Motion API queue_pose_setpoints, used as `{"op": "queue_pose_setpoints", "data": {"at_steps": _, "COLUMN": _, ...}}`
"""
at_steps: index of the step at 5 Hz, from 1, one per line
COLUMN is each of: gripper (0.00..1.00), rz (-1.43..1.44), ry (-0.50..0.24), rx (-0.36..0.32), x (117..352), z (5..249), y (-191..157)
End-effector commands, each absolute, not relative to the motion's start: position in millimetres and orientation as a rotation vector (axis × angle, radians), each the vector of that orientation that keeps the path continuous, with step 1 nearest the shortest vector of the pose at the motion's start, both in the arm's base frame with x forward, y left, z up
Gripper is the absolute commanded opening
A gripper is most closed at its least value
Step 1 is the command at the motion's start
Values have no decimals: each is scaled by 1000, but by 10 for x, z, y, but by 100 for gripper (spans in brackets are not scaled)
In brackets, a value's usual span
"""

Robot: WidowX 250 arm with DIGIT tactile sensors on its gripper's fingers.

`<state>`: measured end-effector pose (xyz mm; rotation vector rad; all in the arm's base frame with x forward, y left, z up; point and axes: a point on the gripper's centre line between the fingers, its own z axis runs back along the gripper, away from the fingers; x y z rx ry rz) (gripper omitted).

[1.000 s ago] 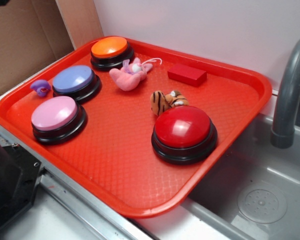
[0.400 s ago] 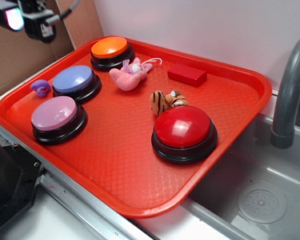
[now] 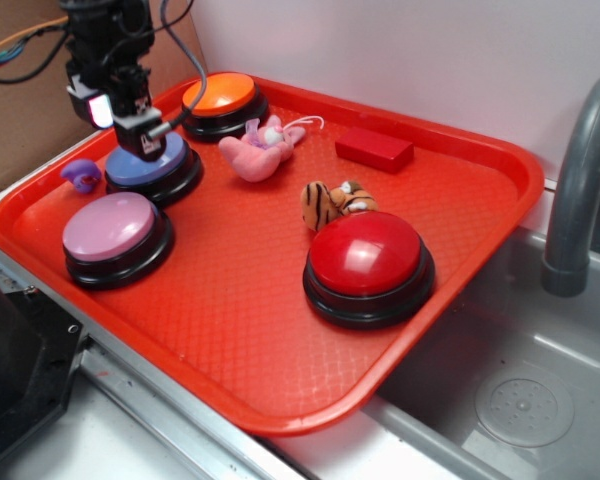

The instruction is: Push the purple button.

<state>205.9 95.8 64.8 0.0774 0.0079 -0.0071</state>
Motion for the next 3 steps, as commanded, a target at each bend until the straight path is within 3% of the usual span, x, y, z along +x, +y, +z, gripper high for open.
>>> {"op": "queue_pose_setpoints", "data": {"at_steps": 1, "gripper": 100, "rz": 2, "ry": -59, "rx": 105, "x": 2176, "z": 799, "y": 1013}}
{"op": "queue_pose_setpoints", "data": {"at_steps": 2, "gripper": 100, "rz": 2, "ry": -59, "rx": 105, "x": 2176, "z": 799, "y": 1013}}
{"op": "queue_pose_setpoints", "data": {"at_steps": 3, "gripper": 100, "rz": 3, "ry": -63, "rx": 133, "x": 2344, "z": 638, "y": 1104}}
